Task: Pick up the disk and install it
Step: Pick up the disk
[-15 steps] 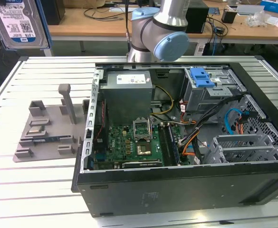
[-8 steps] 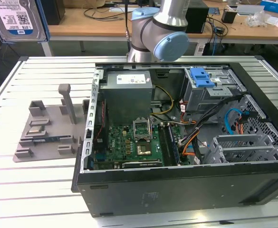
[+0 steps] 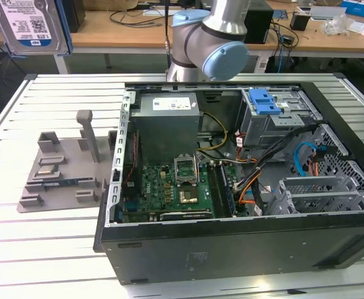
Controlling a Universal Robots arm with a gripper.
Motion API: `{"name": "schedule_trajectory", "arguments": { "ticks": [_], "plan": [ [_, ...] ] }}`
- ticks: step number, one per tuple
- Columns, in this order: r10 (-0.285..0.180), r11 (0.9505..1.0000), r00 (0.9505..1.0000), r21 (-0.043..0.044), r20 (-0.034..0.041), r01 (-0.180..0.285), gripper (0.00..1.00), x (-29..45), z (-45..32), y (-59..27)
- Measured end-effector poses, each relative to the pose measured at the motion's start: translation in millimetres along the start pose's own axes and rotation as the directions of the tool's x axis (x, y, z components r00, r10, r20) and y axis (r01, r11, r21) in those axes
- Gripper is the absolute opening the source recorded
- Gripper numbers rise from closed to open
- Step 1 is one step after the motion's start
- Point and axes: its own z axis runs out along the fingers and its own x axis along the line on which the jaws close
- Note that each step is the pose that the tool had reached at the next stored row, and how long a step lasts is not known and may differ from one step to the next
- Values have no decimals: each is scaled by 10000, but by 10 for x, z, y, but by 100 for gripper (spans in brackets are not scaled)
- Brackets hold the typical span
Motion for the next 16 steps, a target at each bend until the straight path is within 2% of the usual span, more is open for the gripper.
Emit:
{"name": "schedule_trajectory", "arguments": {
  "ticks": [2, 9, 14, 16],
  "plan": [
    [-1, 10000, 10000, -13, 0, 1, 37, 17, -2, -127],
    [2, 10000, 10000, -45, 3, -2, 37, 50, -3, -477],
    [0, 10000, 10000, -83, 3, 0, 37, 69, -5, -811],
    [1, 10000, 10000, -92, 4, -1, 37, 74, -4, -914]
  ]
}}
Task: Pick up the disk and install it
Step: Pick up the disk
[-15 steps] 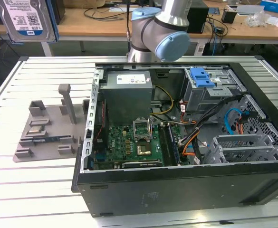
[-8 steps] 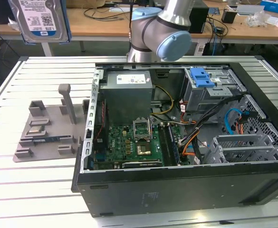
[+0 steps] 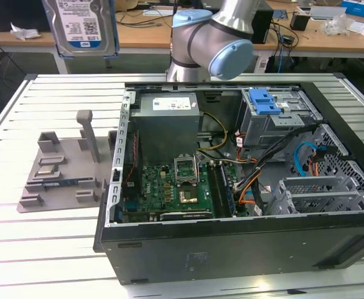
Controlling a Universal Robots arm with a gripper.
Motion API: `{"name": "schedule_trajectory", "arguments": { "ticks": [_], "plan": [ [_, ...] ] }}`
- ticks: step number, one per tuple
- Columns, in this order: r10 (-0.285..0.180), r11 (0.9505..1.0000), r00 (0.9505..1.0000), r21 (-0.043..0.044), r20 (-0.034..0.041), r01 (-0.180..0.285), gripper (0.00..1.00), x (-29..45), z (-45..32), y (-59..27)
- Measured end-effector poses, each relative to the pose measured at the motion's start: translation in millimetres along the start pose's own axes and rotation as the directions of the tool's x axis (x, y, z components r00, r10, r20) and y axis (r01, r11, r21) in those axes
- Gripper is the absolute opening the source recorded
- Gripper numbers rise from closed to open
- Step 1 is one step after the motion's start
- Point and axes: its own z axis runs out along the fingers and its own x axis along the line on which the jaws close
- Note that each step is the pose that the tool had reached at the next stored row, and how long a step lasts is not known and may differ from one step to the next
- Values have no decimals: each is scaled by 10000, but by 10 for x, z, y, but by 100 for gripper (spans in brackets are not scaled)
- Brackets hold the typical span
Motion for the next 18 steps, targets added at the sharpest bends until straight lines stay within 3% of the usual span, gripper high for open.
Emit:
{"name": "schedule_trajectory", "arguments": {
  "ticks": [14, 17, 18],
  "plan": [
    [1, 10000, 10000, -59, 3, -1, 37, 35, -11, -780],
    [0, 10000, 10000, -77, 3, 0, 37, 46, -16, -1016],
    [1, 10000, 10000, -79, 3, -1, 37, 47, -16, -1052]
  ]
}}
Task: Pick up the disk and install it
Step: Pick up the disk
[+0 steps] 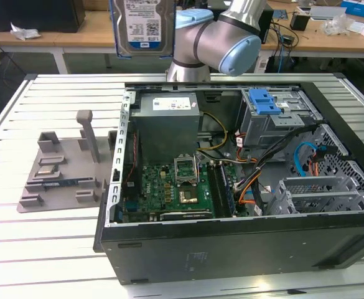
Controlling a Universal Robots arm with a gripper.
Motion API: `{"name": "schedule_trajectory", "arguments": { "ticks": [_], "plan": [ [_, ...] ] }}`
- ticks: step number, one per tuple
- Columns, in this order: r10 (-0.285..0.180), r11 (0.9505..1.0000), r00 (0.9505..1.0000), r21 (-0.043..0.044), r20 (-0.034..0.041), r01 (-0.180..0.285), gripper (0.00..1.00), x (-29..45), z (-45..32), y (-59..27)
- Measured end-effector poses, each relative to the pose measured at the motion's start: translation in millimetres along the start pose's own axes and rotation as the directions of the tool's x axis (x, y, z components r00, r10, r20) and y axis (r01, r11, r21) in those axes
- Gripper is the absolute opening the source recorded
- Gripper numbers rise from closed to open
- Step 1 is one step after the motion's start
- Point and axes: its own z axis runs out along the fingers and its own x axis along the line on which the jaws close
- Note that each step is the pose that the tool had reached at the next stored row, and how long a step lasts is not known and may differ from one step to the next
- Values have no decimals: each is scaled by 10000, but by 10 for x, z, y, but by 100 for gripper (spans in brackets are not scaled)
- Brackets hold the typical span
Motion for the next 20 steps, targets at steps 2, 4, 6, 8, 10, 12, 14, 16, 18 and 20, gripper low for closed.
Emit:
{"name": "schedule_trajectory", "arguments": {
  "ticks": [2, 4, 6, 8, 10, 12, 14, 16, 18, 20],
  "plan": [
    [-1, 10000, 10000, -8, 0, 1, 37, 5, -2, -104],
    [-3, 10000, 10000, -14, 0, 3, 37, 15, -2, -191],
    [0, 10000, 10000, -18, 1, 0, 37, 41, -3, -245],
    [-1, 10000, 10000, -24, -3, 1, 37, 109, -3, -307],
    [-1, 10000, 10000, -28, -9, 1, 37, 153, -3, -340],
    [-3, 10000, 10000, -32, -16, 3, 37, 202, -4, -381],
    [0, 10000, 10000, -34, -21, 0, 37, 244, -3, -415],
    [0, 10000, 10000, -37, -30, 0, 37, 295, -3, -452],
    [-1, 10000, 10000, -40, -38, 0, 37, 372, -2, -500],
    [1, 10000, 10000, -42, -46, -2, 37, 417, -1, -527]
  ]
}}
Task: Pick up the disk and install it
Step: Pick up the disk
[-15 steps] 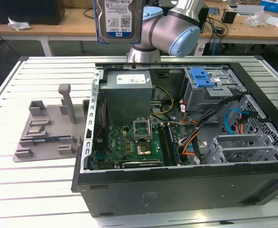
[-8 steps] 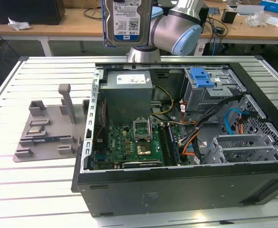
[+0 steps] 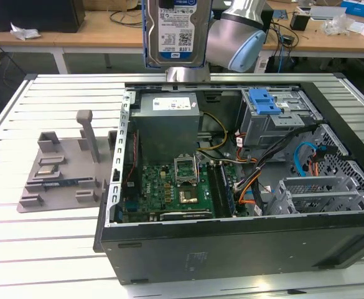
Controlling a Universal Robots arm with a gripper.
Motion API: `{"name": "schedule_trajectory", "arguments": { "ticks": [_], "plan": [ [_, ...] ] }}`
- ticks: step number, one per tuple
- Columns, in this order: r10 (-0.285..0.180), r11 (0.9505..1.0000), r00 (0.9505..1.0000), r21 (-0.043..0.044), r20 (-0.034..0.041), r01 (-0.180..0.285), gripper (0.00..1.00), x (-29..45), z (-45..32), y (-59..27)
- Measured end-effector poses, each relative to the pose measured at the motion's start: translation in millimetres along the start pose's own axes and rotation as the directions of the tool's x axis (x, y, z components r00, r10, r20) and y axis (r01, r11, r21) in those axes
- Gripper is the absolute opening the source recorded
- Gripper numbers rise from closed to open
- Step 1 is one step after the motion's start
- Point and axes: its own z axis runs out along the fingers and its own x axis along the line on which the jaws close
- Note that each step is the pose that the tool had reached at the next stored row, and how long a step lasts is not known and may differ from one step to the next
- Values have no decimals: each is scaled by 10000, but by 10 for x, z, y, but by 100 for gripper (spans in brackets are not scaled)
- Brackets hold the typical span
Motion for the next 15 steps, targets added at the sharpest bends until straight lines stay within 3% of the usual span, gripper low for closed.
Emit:
{"name": "schedule_trajectory", "arguments": {
  "ticks": [15],
  "plan": [
    [1, 10000, 10000, -5, -55, -1, 37, 276, 9, -197]
  ]
}}
